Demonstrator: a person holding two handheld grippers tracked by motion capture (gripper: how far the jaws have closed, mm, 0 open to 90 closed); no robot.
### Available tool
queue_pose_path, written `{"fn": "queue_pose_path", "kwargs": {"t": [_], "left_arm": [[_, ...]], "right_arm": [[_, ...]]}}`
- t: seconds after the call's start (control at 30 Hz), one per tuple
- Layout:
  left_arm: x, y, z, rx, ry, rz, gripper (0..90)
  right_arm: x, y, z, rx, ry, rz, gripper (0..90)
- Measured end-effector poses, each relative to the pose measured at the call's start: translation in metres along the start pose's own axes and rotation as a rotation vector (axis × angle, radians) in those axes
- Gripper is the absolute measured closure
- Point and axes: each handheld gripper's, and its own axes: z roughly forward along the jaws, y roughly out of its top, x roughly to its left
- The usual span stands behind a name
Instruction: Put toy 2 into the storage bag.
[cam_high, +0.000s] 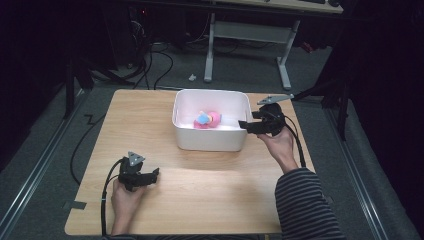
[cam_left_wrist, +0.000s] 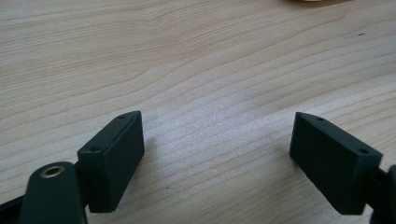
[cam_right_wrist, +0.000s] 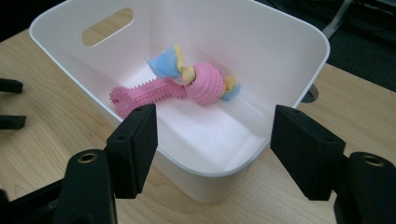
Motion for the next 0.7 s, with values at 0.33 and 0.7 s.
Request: {"fn": "queue_pose_path", "kwargs": {"t": [0.33,0.7], "left_arm": [[0.0,0.0,0.0,-0.001,0.0,-0.001,18.1],[0.0,0.0,0.0,-0.001,0.001,-0.001,18.1]], "right_arm": [[-0.001,-0.038,-0.037,-0.117,-0.017,0.033,35.6],[0.0,-0.068,-0.061,-0.176,-0.046,0.047,35.9]]}}
